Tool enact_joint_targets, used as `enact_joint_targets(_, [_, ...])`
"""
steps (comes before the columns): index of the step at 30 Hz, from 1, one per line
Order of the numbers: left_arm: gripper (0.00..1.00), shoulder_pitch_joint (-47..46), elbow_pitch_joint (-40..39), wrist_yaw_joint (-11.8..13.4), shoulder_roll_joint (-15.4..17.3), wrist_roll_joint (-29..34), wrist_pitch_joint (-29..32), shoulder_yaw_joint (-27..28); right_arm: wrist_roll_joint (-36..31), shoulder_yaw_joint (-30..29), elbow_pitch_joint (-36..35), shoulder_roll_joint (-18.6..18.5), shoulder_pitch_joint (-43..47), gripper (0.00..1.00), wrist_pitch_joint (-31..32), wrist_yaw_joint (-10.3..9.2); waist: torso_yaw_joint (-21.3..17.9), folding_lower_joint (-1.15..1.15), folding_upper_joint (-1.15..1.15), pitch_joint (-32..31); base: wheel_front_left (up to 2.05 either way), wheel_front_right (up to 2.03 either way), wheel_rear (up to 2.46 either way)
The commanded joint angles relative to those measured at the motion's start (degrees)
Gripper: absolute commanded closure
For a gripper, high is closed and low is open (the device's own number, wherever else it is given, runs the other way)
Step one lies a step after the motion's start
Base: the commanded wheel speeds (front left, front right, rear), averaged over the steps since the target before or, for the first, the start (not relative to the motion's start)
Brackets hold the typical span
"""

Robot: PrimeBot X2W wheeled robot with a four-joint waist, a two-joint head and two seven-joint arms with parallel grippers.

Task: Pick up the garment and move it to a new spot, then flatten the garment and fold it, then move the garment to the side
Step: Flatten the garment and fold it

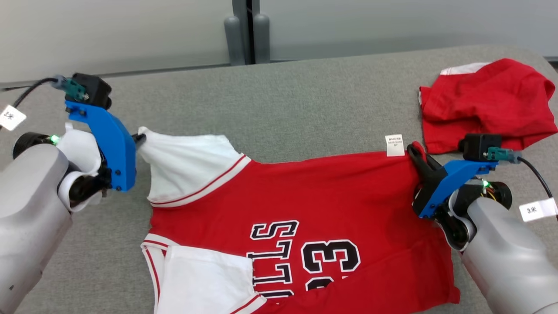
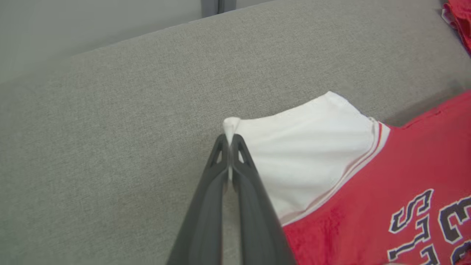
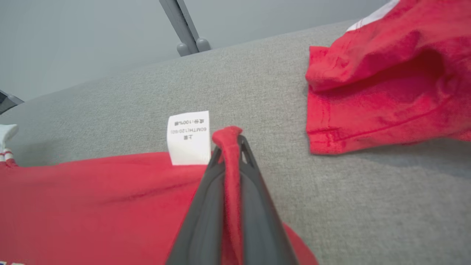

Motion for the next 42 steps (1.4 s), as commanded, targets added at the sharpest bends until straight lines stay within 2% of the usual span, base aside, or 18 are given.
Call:
enact_joint_targets(1, [1.0,0.7,-1.5,0.0,1.2,-0.7,0.7,-0.8,0.2,0.5,-0.5,-1.1,1.1,1.0,-1.0,0.01,0.4,0.0,0.0,-0.8,0.0,0.0,0.0])
enact_joint_targets(8, [1.0,3.4,-11.7,0.0,6.1,-6.8,7.9,-4.7,1.1,3.5,-2.7,-4.8,4.6,1.0,-2.2,0.01,2.4,0.0,0.0,-4.4,0.0,0.0,0.0])
enact_joint_targets(13, [1.0,5.5,-19.3,0.0,11.1,-9.7,12.7,-6.5,2.0,7.1,-5.7,-7.2,6.8,1.0,-0.5,0.01,3.0,0.0,0.0,-5.9,0.0,0.0,0.0])
enact_joint_targets(20, [1.0,9.6,-28.6,0.7,15.3,-13.7,16.9,-7.8,2.8,13.0,-10.2,-12.3,8.7,1.0,3.3,0.01,3.2,0.0,0.0,-6.6,0.0,0.0,0.0])
enact_joint_targets(28, [1.0,14.9,-36.6,2.8,18.5,-16.3,18.3,-9.6,4.7,19.0,-13.3,-16.7,8.7,1.0,9.4,0.0,2.2,0.0,0.0,-6.4,0.0,0.0,0.0])
enact_joint_targets(36, [1.0,18.4,-40.4,4.3,19.9,-16.4,18.0,-11.1,7.3,22.9,-14.9,-17.6,8.0,1.0,14.8,0.0,1.3,0.0,0.0,-5.7,0.0,0.0,0.0])
enact_joint_targets(37, [1.0,19.2,-40.8,4.5,19.8,-16.5,18.0,-11.6,8.1,23.8,-15.0,-17.9,8.0,0.94,16.2,0.01,1.2,0.0,0.0,-5.5,0.0,0.0,0.0])
enact_joint_targets(38, [1.0,19.8,-40.9,4.5,19.7,-16.3,18.2,-11.9,8.3,24.2,-15.0,-18.1,7.7,0.82,16.6,0.01,1.1,0.0,0.0,-5.5,0.0,0.0,0.0])
enact_joint_targets(39, [1.0,20.2,-40.9,4.5,19.6,-16.3,18.2,-12.1,8.6,24.5,-14.9,-18.2,7.6,0.56,17.0,0.0,1.1,0.0,0.0,-5.4,0.0,0.0,0.0])
enact_joint_targets(40, [1.0,20.2,-40.9,4.5,19.6,-16.3,18.2,-12.1,8.6,24.5,-14.9,-18.2,7.6,0.56,17.0,0.0,1.1,0.0,0.0,-5.4,0.0,0.0,0.0])
enact_joint_targets(41, [0.87,20.6,-40.8,4.5,19.5,-16.3,18.0,-12.2,8.8,24.9,-14.8,-18.2,7.6,0.1,17.4,0.0,1.1,0.0,0.0,-5.4,0.0,0.0,0.0])
enact_joint_targets(42, [0.0,21.0,-40.7,4.5,19.3,-16.4,17.9,-12.3,9.0,25.3,-14.7,-18.3,7.7,0.0,17.9,0.01,1.1,0.0,0.0,-5.5,0.0,0.0,0.0])
